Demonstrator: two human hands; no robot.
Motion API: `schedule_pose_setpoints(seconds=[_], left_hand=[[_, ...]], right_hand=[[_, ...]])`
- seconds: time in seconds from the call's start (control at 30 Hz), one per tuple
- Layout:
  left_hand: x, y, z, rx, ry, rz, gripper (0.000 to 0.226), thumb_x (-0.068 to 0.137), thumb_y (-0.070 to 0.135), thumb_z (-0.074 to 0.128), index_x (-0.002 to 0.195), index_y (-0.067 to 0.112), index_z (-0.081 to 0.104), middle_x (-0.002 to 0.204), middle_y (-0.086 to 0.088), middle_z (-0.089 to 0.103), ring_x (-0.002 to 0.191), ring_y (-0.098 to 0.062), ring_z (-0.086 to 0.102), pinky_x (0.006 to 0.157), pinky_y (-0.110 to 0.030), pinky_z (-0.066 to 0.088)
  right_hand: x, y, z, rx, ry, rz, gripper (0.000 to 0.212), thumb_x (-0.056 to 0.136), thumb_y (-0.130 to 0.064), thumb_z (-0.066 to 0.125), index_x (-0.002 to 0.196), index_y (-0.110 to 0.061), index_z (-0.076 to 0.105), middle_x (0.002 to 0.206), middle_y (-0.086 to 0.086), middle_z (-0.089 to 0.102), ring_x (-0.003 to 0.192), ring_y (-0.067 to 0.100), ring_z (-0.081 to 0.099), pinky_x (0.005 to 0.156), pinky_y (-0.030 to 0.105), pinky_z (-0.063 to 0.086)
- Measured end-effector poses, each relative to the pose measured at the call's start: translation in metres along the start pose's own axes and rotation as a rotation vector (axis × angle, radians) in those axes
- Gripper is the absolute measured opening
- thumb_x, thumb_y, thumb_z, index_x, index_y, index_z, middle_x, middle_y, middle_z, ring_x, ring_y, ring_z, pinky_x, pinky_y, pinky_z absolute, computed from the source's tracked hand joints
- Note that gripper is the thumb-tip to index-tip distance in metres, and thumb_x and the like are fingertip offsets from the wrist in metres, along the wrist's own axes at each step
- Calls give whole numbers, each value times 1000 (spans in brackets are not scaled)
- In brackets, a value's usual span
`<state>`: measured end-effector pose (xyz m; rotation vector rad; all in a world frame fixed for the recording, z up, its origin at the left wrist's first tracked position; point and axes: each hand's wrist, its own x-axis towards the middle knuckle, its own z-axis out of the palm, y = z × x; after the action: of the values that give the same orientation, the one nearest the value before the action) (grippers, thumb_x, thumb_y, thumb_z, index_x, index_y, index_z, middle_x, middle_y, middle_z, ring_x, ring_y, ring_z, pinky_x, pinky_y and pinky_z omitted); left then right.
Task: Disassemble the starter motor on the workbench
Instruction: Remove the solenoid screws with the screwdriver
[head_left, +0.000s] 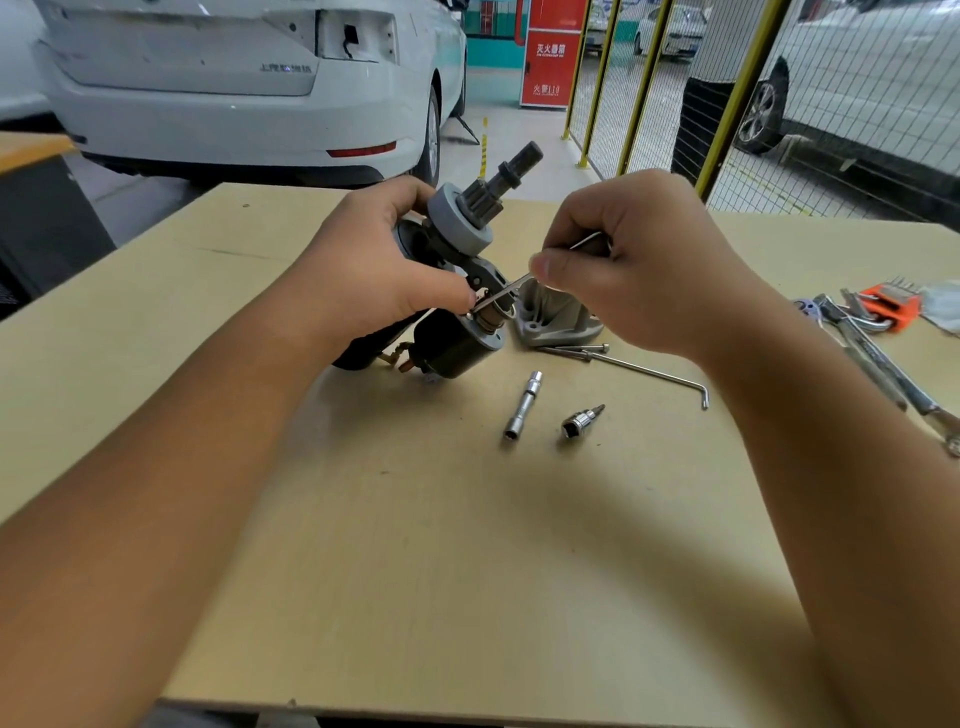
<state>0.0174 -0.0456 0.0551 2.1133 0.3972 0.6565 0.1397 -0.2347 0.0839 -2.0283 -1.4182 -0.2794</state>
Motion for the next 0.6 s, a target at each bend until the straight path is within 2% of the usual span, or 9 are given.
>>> schedule_pose_setpoints(seconds=[0.17,0.37,0.5,0.6], left_hand=[[0,1,0,5,0,-11,55,55,28,87,107,32,69,93,7,76,86,-11,71,85,-33,60],[-1,0,0,11,3,-11,55,55,30,86,106,35,68,97,8,75,91,-12,71,87,-37,60],[0,-1,-1,14,-11,7,54,56,28,86,107,34,69,97,5,76,96,-20,72,92,-46,60],[2,-2,-1,36,-22,24,53,57,30,84,107,38,69,99,6,75,96,-19,71,93,-47,59]], right_hand=[[0,-1,0,65,12,18,12,88,-16,73,84,-5,75,75,0,69,67,10,64,63,26,52],[0,2,1,101,-22,40,12,89,-17,72,85,-6,74,76,0,69,69,13,65,66,32,54],[0,6,0,103,-48,-7,9,90,-15,72,89,-6,73,77,-7,67,69,7,63,63,20,50],[0,7,1,80,-43,-60,9,90,-15,72,89,-6,71,76,-8,65,68,7,60,60,15,44]])
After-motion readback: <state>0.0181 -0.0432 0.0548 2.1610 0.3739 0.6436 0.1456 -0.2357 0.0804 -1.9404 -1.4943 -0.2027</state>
